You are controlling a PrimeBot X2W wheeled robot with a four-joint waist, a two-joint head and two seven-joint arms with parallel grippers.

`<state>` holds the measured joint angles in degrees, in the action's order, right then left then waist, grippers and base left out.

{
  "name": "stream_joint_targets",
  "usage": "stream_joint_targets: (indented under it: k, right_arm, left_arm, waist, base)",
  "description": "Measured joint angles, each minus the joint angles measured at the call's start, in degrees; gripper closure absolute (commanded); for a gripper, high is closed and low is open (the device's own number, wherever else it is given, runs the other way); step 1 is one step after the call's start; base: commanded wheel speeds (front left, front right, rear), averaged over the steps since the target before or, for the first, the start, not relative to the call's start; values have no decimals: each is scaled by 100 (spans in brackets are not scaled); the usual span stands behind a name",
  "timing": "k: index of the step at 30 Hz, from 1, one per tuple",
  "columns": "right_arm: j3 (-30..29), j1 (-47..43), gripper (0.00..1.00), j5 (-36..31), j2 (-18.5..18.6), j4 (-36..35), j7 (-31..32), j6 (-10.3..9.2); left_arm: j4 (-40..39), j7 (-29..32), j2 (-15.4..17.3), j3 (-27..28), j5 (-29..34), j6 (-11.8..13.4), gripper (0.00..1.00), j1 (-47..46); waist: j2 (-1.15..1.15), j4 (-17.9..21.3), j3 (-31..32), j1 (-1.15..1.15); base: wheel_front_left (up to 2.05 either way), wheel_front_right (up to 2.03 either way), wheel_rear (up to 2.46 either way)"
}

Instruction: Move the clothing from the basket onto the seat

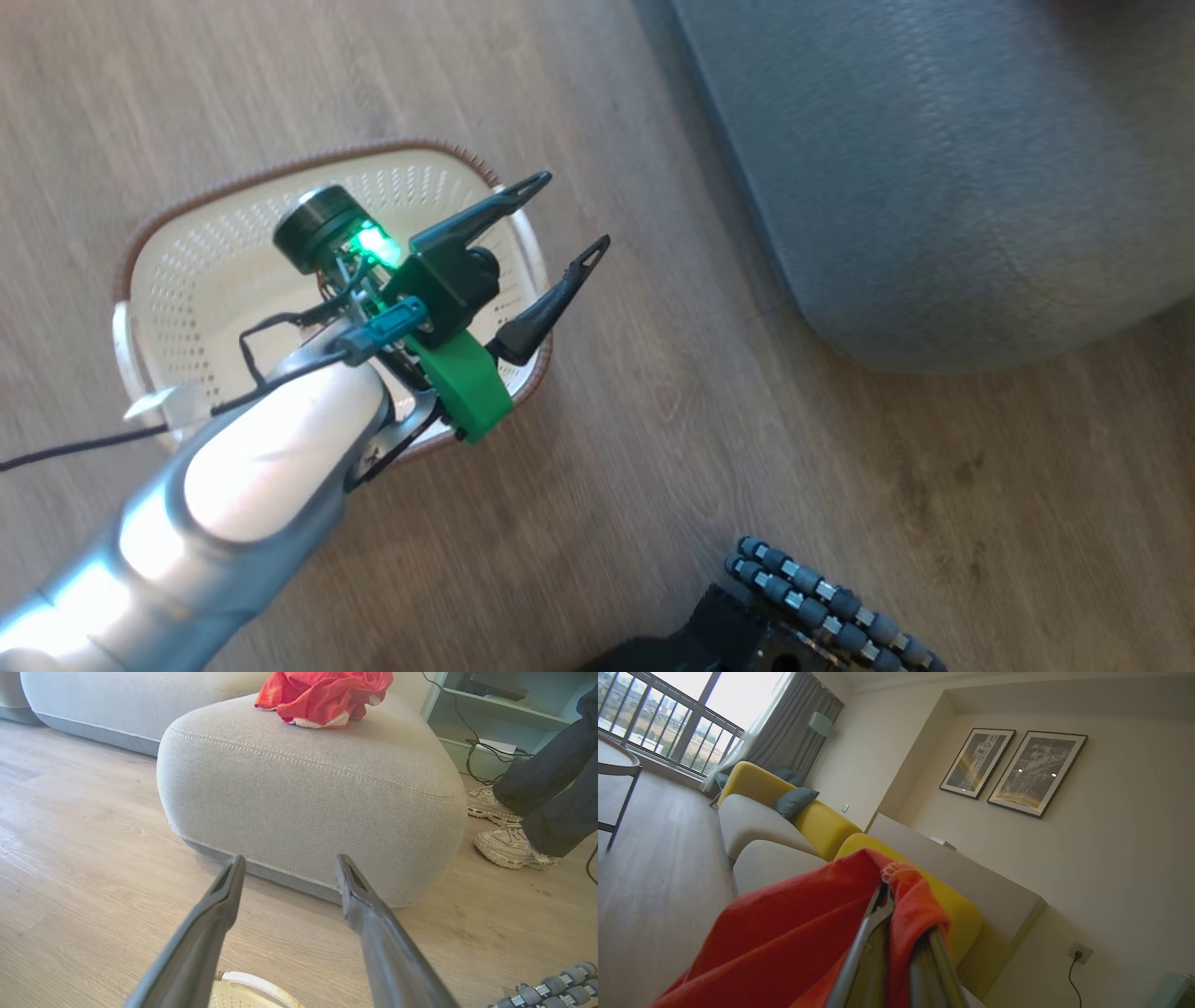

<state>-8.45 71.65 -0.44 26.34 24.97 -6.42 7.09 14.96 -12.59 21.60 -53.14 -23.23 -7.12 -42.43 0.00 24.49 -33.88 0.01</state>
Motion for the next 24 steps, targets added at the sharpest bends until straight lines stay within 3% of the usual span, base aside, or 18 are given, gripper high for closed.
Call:
stream_joint_targets:
  k: [9,14,24]
  right_arm:
    - [-1460,214,100,-709,48,485,318,0]
    - [-2154,-148,100,-1066,-404,762,483,0]
    - [-2637,-768,100,-1198,-869,1591,521,0]
  left_arm:
    - [-98,16,121,-3,-4,2,0,-32]
    - [-114,15,146,-9,-3,3,0,-122]
    - [-85,-54,148,-13,-3,10,0,-142]
  waist:
    - [0,-347,-444,0]
    - [0,-535,-678,0]
    - [0,-824,-852,0]
  base:
    - [0,0,0]
    - [0,0,0]
    - [0,0,0]
